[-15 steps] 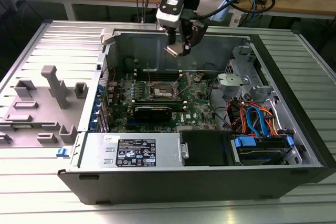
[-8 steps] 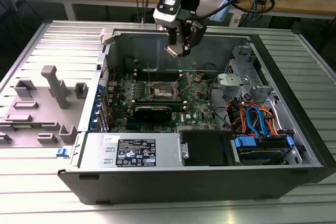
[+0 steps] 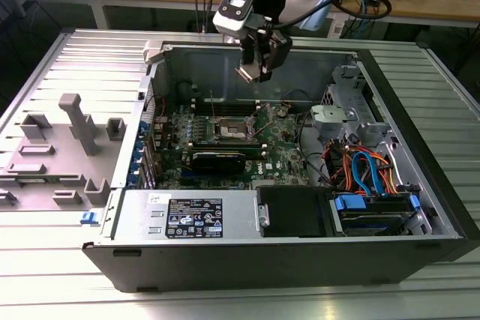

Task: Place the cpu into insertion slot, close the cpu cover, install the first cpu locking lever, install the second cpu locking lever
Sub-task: 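Place the cpu into insertion slot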

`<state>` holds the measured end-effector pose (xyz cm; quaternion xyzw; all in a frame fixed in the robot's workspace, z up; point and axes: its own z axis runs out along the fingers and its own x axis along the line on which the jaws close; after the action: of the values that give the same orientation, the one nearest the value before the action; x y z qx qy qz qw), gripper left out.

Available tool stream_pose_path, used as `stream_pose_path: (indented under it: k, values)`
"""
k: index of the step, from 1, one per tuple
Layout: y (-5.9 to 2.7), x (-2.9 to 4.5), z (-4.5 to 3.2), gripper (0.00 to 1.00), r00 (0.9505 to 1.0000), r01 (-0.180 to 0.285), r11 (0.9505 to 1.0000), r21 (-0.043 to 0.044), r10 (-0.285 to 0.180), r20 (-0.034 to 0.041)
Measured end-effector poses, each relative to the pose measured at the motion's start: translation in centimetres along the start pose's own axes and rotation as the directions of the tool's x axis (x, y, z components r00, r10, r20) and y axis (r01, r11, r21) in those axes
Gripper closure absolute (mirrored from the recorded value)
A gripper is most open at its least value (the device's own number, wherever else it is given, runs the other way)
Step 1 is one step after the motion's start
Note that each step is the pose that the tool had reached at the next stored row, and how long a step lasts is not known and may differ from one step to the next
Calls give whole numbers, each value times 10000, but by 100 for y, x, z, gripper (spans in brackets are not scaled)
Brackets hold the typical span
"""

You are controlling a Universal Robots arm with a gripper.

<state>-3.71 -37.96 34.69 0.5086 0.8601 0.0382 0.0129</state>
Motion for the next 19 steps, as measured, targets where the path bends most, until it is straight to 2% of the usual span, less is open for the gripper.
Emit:
stream_pose_path:
  k: [5,7,10,13,19]
  values:
    - [0,0,5,45,9987,-509,9987,-9,509,41]
    - [-2,-2,7,45,9986,-521,9986,-10,521,41]
    - [-5,-5,31,45,9938,-1112,9938,-22,1112,90]
    - [-6,-5,46,45,9866,-1625,9867,-36,1626,130]
    - [-6,-6,48,45,9850,-1718,9851,-39,1719,136]
